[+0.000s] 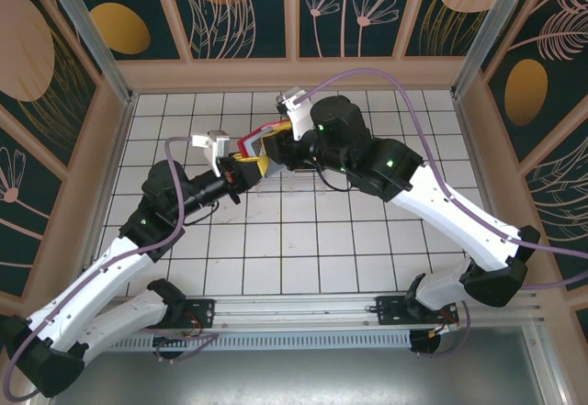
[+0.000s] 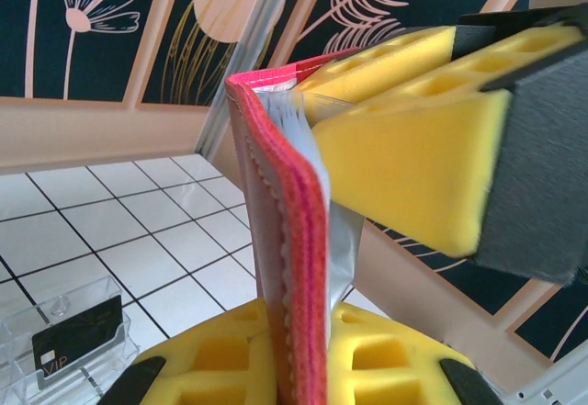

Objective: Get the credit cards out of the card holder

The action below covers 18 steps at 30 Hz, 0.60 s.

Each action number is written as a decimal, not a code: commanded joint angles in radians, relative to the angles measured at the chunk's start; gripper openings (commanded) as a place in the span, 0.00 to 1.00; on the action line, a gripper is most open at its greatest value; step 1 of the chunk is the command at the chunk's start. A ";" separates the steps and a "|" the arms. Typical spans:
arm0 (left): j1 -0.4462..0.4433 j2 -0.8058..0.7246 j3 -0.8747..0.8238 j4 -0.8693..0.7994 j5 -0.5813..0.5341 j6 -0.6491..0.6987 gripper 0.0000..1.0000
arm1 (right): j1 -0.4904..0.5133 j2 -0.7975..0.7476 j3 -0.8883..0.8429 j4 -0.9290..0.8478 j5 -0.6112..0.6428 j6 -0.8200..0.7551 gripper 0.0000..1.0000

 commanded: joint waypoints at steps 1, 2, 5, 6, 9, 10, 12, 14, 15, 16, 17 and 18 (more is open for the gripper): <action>-0.009 -0.034 0.021 0.095 0.049 0.019 0.06 | 0.009 0.015 0.016 -0.022 0.015 -0.009 0.23; -0.008 -0.037 0.018 0.095 0.044 0.019 0.08 | 0.009 0.012 0.014 -0.021 0.018 -0.011 0.18; -0.008 -0.048 0.011 0.098 0.034 0.018 0.12 | 0.009 -0.004 0.003 -0.015 0.033 -0.016 0.06; -0.008 -0.051 0.008 0.101 0.032 0.016 0.12 | 0.009 -0.007 -0.001 -0.012 0.033 -0.018 0.03; -0.008 -0.057 0.003 0.104 0.026 0.013 0.17 | 0.009 -0.019 -0.012 -0.002 0.023 -0.024 0.00; -0.009 -0.058 0.003 0.104 0.025 0.013 0.20 | 0.009 -0.022 -0.015 0.001 0.019 -0.025 0.00; -0.009 -0.063 0.003 0.101 0.016 0.011 0.26 | 0.009 -0.028 -0.020 0.002 0.012 -0.030 0.00; -0.008 -0.068 -0.004 0.105 0.013 0.010 0.29 | 0.009 -0.034 -0.023 0.003 0.004 -0.034 0.00; -0.008 -0.070 -0.005 0.106 0.011 0.009 0.30 | 0.010 -0.036 -0.025 0.004 -0.001 -0.036 0.00; -0.008 -0.072 -0.007 0.108 0.012 0.010 0.29 | 0.009 -0.039 -0.027 0.005 -0.003 -0.038 0.00; -0.009 -0.074 -0.009 0.110 0.018 0.010 0.27 | 0.009 -0.041 -0.029 0.006 -0.004 -0.040 0.00; -0.008 -0.075 -0.012 0.110 0.020 0.008 0.27 | 0.010 -0.043 -0.032 0.007 -0.003 -0.043 0.00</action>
